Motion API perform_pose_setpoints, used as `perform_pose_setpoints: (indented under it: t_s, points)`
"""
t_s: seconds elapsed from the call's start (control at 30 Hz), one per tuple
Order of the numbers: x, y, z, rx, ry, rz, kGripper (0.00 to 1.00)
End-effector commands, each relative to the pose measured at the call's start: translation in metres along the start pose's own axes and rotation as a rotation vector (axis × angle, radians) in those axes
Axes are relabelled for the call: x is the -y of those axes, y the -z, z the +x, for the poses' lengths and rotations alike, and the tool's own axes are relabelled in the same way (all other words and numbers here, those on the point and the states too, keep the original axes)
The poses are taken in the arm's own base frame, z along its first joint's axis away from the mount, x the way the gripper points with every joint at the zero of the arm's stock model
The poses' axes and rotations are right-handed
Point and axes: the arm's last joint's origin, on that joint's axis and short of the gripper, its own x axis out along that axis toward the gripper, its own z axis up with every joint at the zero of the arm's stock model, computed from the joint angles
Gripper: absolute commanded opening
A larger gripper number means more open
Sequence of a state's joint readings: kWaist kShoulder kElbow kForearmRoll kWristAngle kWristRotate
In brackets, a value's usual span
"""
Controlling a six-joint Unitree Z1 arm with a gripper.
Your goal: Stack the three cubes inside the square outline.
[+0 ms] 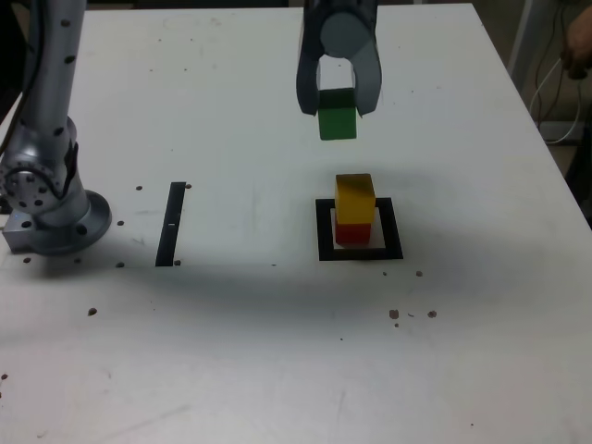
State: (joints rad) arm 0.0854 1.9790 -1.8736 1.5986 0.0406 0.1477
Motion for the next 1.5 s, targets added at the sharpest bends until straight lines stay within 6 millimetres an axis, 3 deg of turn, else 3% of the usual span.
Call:
perform_pose_setpoints:
  t_s: [0.0,0.47,1.47]
  points:
    - [0.005,-0.003,0.004,-0.024,0.007,-0.003,0.23]
    - [0.026,-0.018,0.016,-0.057,0.047,0.007,0.23]
    - [0.033,-0.030,0.024,-0.060,0.072,0.011,0.27]
